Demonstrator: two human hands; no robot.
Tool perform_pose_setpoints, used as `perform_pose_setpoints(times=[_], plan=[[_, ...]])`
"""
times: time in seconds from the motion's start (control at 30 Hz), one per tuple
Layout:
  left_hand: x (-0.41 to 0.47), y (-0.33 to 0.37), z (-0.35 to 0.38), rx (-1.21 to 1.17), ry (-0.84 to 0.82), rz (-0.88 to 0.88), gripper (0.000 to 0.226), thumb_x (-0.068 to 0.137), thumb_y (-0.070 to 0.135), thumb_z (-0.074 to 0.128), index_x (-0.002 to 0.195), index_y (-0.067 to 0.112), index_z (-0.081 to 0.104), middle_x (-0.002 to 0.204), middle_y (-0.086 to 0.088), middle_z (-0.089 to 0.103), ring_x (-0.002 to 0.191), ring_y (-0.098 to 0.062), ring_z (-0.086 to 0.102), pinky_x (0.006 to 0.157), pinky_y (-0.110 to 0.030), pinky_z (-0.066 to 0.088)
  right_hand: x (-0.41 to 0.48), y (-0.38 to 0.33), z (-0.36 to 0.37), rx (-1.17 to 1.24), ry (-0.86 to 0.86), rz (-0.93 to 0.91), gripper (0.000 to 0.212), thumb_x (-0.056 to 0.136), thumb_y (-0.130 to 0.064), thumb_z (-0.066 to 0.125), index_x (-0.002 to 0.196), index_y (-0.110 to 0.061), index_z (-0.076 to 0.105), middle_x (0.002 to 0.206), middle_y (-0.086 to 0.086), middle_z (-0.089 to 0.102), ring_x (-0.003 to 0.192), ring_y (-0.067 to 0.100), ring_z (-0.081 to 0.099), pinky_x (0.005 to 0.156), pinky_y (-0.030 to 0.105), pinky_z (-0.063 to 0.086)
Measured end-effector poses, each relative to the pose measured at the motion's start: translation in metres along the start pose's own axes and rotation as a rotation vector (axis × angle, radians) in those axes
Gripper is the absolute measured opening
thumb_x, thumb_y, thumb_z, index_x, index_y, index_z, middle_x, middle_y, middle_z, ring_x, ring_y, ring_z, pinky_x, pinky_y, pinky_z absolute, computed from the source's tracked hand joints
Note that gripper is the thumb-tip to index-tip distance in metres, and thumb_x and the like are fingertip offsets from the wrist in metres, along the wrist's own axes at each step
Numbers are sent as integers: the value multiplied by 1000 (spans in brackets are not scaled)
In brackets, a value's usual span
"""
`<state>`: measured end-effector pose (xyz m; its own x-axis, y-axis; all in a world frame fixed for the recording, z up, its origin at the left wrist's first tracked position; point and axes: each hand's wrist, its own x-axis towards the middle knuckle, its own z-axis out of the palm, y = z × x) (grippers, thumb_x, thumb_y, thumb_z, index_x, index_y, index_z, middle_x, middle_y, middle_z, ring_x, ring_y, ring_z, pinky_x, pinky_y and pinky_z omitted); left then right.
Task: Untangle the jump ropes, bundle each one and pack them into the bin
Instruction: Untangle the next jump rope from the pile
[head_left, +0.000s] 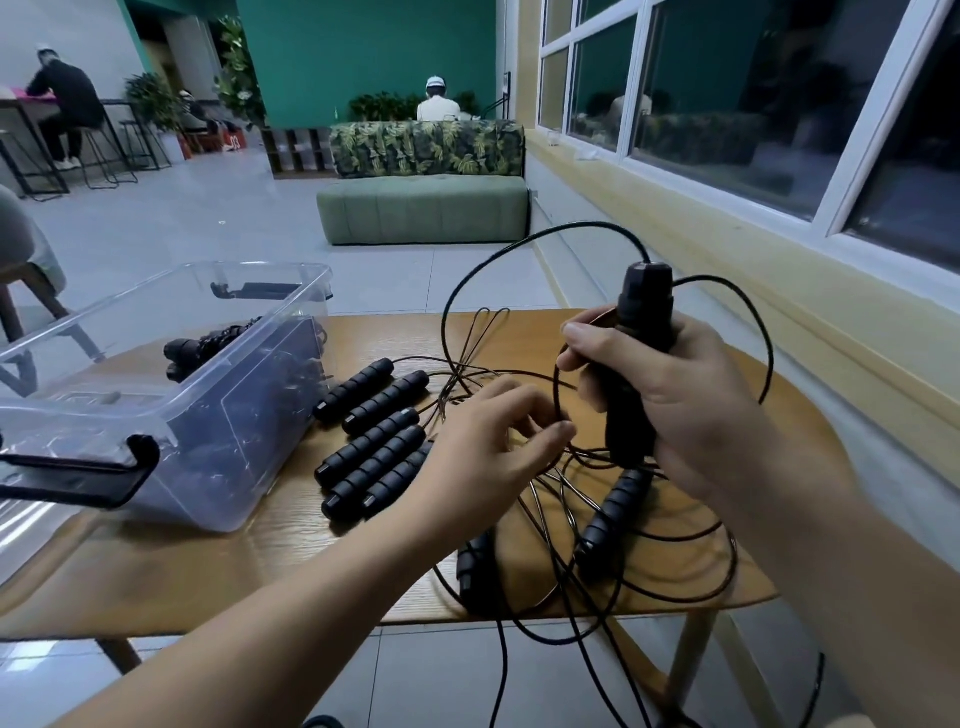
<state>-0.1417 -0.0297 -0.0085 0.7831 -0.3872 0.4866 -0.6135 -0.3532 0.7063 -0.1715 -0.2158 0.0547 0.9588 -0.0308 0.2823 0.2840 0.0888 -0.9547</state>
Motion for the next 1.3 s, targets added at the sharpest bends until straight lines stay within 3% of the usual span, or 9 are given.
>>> perform_pose_setpoints(times=[0.3, 0.43, 0.57, 0.63, 0.77, 0.9, 1.03, 1.2, 1.3], plan=[[4, -8, -12, 152, 23, -36, 10, 103, 28, 65, 94, 27, 63, 97, 14, 62, 99, -7, 58, 83, -26, 44, 10, -4, -24, 120, 253, -12, 13, 98, -18, 77, 107, -9, 75, 88, 7, 77, 68, 16, 63, 63, 26, 53], [3, -9, -15, 253, 111, 10, 9, 103, 40, 62, 99, 33, 63, 94, 23, 67, 101, -6, 60, 92, -41, 45, 6, -2, -20, 87, 173, 44, 15, 97, -20, 76, 108, -10, 74, 89, 8, 77, 67, 16, 63, 66, 28, 54], [1, -4, -13, 393, 197, 83, 6, 101, 38, 67, 97, 34, 65, 86, 29, 62, 92, 0, 55, 85, -36, 33, 1, 10, -4, -56, 39, 69, 19, 96, -22, 77, 112, -12, 75, 91, 11, 79, 66, 20, 65, 63, 31, 53], [1, -2, -12, 431, 178, 126, 12, 103, 42, 60, 100, 31, 64, 86, 26, 62, 90, -3, 58, 84, -38, 36, -1, 16, 5, -136, -22, 69, 20, 96, -21, 79, 112, -9, 76, 90, 11, 79, 66, 21, 66, 61, 30, 53], [-1, -3, -7, 200, 68, 114, 4, 104, 27, 59, 101, 24, 59, 86, 12, 71, 80, -10, 67, 70, -42, 53, -4, 21, 14, -257, -16, 20, 11, 96, -14, 79, 100, -5, 76, 80, 8, 78, 63, 22, 68, 58, 32, 54], [-5, -4, -2, 17, 12, 37, 10, 102, 33, 62, 102, 23, 65, 84, 1, 71, 79, -26, 69, 71, -53, 56, -4, 16, 14, -230, -19, 17, 11, 97, -14, 77, 95, -3, 75, 81, 12, 78, 63, 22, 68, 60, 31, 54], [-9, -2, -4, -54, -63, -52, 7, 103, 22, 68, 97, 21, 70, 91, 15, 73, 87, -11, 70, 79, -28, 55, -2, 4, 7, -60, 16, 24, 12, 98, -13, 75, 101, -2, 72, 86, 16, 77, 66, 22, 66, 61, 29, 54], [-8, -1, -7, -108, -148, -138, 9, 107, 23, 62, 99, 21, 66, 93, 8, 79, 92, -8, 74, 88, -34, 59, 5, -10, -10, 159, 162, 37, 7, 97, -13, 75, 94, -13, 69, 84, 9, 74, 66, 16, 63, 61, 25, 53], [-5, -1, -12, -109, -120, -95, 7, 106, 21, 63, 101, 20, 67, 87, 4, 77, 87, -13, 74, 83, -36, 60, 11, -13, -21, 257, 240, 64, 8, 98, -16, 75, 97, -13, 68, 83, 3, 73, 64, 12, 61, 58, 23, 51]])
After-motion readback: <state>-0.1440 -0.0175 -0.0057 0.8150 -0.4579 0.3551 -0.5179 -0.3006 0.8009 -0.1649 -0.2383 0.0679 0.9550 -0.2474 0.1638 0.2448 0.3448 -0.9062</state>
